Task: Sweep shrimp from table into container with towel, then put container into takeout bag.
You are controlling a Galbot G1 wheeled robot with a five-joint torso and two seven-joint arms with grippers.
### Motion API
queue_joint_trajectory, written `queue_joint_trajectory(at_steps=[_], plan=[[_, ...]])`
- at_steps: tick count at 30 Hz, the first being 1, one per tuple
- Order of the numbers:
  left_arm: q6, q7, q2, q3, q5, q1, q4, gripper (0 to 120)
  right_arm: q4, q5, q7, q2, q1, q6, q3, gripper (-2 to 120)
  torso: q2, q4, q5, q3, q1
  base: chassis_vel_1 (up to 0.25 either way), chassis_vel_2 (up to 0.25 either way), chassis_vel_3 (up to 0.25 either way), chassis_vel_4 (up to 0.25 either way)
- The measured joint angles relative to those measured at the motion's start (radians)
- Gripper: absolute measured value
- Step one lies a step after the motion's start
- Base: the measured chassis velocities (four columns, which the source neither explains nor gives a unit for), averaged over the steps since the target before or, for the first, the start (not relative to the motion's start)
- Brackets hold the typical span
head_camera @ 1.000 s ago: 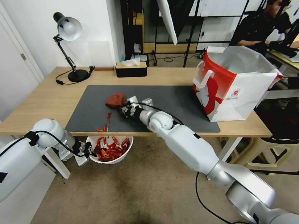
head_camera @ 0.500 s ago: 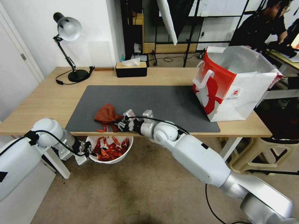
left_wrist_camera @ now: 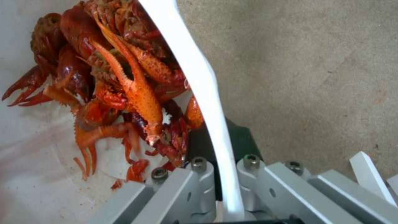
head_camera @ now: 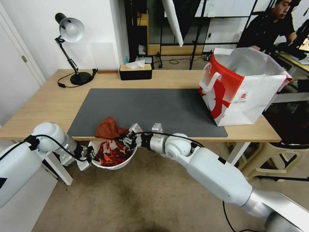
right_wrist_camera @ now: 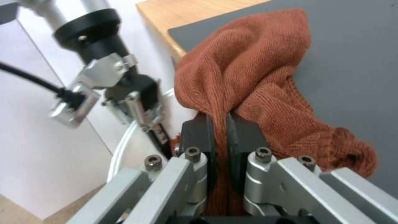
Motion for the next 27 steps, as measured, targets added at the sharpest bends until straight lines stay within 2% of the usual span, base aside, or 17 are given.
queue_joint_trajectory(at_steps=[11,19,23,24,25,26,27], plan=[[0.001,-0.002,0.004,-0.002,-0.001,0.006,-0.004,0,0.073,-0.002,0.007,-0.012,-0.045,-0.002,0.011,4,0.0,0.0001,-0.0001,0.0,0.0,0.0,0.0,0.0,0.0],[0.002,-0.003,0.006,-0.005,-0.001,0.013,-0.012,0,0.118,0.036,0.041,-0.011,-0.088,0.02,0.098,4,0.0,0.0,-0.0001,0.0,0.0,0.0,0.0,0.0,0.0],[0.002,-0.003,0.007,-0.006,0.0,0.019,-0.018,0,0.145,0.099,0.114,-0.002,-0.117,0.074,0.148,4,0.0,-0.0001,0.0,0.0,0.0,0.0,0.0,0.0,0.0],[0.003,-0.003,0.008,-0.007,0.0,0.022,-0.02,0,0.157,0.117,0.171,0.003,-0.126,0.091,0.166,4,0.0,0.0,0.0002,0.0,0.0,0.0,0.0,0.0,0.0],[0.003,-0.003,0.008,-0.007,0.001,0.027,-0.022,0,0.175,0.123,0.269,0.011,-0.136,0.102,0.191,4,0.0,0.0001,0.0002,0.0,0.0,0.0,0.0,0.0,0.0],[0.003,-0.003,0.008,-0.007,0.002,0.029,-0.023,0,0.183,0.119,0.312,0.014,-0.138,0.101,0.199,4,0.0,0.0001,0.0001,0.0,0.0,0.0,0.0,0.0,0.0],[0.003,-0.003,0.008,-0.007,0.002,0.029,-0.023,0,0.183,0.119,0.312,0.014,-0.138,0.101,0.199,4,0.0,0.0001,0.0001,0.0,0.0,0.0,0.0,0.0,0.0]])
